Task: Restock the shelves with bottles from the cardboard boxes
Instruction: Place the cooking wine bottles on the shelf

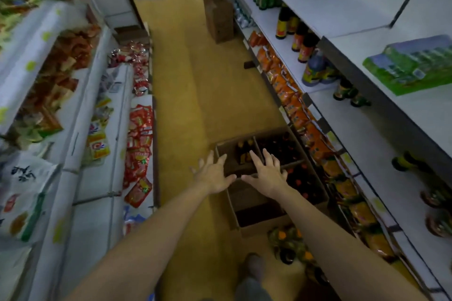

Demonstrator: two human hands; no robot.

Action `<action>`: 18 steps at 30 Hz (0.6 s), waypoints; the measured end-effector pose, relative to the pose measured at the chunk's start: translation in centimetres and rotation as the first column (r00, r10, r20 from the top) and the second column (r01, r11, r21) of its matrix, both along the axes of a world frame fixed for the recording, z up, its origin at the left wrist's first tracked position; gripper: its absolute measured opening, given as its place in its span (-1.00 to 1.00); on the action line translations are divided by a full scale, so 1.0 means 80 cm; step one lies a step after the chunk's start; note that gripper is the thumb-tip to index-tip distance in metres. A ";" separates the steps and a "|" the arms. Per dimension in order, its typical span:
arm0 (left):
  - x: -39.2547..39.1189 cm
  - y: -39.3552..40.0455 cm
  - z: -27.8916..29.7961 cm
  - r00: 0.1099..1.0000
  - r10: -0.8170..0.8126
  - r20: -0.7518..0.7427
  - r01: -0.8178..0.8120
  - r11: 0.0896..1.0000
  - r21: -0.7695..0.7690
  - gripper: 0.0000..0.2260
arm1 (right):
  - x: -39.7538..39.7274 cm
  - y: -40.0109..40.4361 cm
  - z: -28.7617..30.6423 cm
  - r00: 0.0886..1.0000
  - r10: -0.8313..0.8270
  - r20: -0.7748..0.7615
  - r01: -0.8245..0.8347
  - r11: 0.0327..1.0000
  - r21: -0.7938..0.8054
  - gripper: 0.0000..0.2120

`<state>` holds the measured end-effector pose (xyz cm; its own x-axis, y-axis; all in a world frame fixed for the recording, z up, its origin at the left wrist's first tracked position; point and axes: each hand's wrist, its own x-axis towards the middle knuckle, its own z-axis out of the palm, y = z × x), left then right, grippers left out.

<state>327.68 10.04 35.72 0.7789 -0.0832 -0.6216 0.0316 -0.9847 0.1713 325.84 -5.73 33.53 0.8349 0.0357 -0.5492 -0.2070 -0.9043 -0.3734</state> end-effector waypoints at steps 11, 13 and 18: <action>0.162 -0.060 -0.187 0.995 -0.099 -0.008 0.099 0.995 0.000 -0.34 | 0.161 -0.045 -0.170 0.998 0.006 -0.056 -0.006 1.000 -0.013 -0.29; 0.198 -0.063 -0.235 0.993 -0.116 0.002 0.116 0.993 0.007 -0.35 | 0.188 -0.052 -0.214 0.998 -0.025 -0.063 0.023 0.999 -0.031 -0.29; 0.276 -0.066 -0.351 0.982 -0.188 0.001 0.188 0.982 0.006 -0.36 | 0.246 -0.057 -0.322 0.991 -0.054 -0.126 0.046 0.997 -0.064 -0.26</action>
